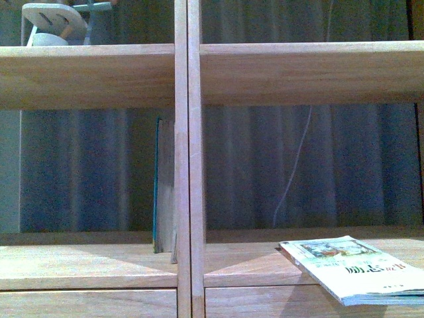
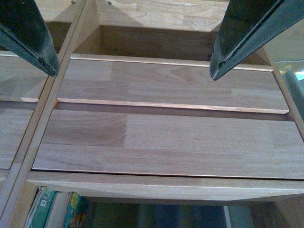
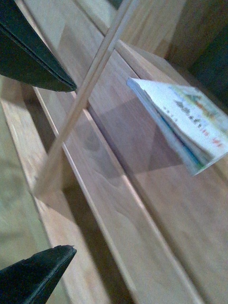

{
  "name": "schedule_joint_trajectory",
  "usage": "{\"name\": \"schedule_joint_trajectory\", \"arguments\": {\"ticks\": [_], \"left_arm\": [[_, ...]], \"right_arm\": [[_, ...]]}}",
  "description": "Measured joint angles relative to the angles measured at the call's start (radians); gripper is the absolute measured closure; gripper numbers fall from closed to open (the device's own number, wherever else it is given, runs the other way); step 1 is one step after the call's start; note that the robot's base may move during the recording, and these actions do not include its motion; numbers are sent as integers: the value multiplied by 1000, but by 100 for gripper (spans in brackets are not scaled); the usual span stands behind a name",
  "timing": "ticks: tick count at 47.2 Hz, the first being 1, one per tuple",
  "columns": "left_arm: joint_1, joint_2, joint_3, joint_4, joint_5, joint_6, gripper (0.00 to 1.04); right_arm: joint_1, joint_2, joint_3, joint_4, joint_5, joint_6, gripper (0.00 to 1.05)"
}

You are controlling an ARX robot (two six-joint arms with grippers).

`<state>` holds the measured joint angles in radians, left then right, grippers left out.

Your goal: Organize books on shelf

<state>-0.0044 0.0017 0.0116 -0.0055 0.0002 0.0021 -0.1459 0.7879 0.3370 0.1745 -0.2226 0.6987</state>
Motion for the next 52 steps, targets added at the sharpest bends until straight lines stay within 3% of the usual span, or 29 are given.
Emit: {"name": "schedule_joint_trajectory", "arguments": {"ticks": [8, 20, 37, 52], "left_arm": [[0, 0, 0, 0, 0, 0, 7], [0, 0, 0, 0, 0, 0, 7], [0, 0, 0, 0, 0, 0, 7], [0, 0, 0, 0, 0, 0, 7]], "right_arm": [[-10, 341, 158, 54, -51, 385, 7], [97, 494, 341, 101, -8, 692, 7], [226, 666, 498, 145, 71, 806, 7], [238, 790, 592, 191, 139, 784, 7]]}}
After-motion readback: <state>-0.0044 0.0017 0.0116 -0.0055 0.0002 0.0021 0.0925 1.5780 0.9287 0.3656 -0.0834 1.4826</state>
